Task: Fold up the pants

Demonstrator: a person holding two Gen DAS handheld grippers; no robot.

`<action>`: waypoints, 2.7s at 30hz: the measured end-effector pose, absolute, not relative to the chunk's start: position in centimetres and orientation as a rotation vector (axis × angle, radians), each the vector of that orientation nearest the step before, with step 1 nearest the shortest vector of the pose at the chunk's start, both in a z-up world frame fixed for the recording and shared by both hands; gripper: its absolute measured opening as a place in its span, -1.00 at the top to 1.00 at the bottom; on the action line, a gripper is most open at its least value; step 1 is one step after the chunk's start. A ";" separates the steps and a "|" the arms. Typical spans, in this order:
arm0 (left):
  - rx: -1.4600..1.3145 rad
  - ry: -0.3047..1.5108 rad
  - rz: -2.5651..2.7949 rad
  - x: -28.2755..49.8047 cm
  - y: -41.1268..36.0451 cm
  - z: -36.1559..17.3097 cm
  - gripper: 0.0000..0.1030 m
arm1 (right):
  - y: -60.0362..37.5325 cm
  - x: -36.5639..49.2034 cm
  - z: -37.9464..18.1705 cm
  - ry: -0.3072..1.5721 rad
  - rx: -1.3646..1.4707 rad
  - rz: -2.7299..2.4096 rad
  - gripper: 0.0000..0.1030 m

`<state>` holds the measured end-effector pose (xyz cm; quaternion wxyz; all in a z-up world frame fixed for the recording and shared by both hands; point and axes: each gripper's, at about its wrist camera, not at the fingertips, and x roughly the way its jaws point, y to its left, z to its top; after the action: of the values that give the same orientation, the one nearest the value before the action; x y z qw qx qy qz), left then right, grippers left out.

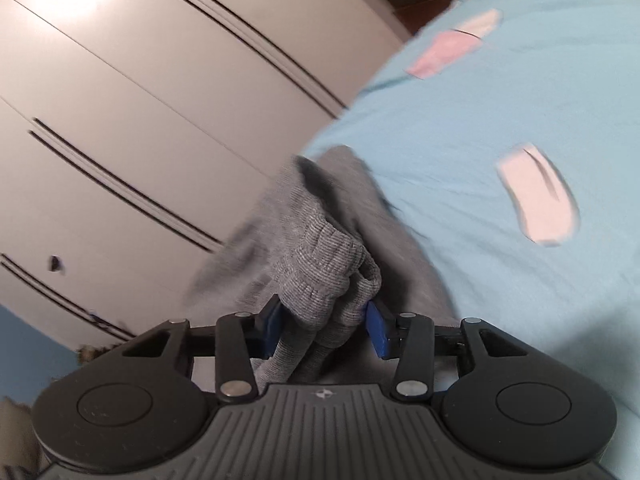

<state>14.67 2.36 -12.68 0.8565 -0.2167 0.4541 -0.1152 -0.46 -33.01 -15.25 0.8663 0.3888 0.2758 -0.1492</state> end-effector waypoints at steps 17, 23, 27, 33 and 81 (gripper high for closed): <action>-0.370 0.956 -0.212 13.8 1.5 -13.1 -0.86 | -29.3 9.3 -8.8 0.568 0.352 -0.107 0.81; -0.327 0.951 -0.134 14.1 2.3 -14.3 -0.86 | -29.7 9.9 -10.6 0.582 0.165 -0.260 1.00; -0.329 0.984 -0.109 14.7 2.1 -15.5 -0.86 | -26.1 6.8 -10.0 0.485 0.039 -0.308 0.94; -0.250 0.948 -0.068 13.9 1.8 -15.3 -0.86 | -26.9 6.5 -11.4 0.552 -0.038 -0.347 0.84; 0.132 1.102 -0.109 3.0 -4.9 -2.2 -0.96 | -17.3 -6.1 -2.4 1.108 0.116 -0.409 -0.92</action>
<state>3.02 -4.87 -2.17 0.8486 0.0626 0.5227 -0.0516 -6.09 -17.31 -2.40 0.8290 0.0548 0.5222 -0.1925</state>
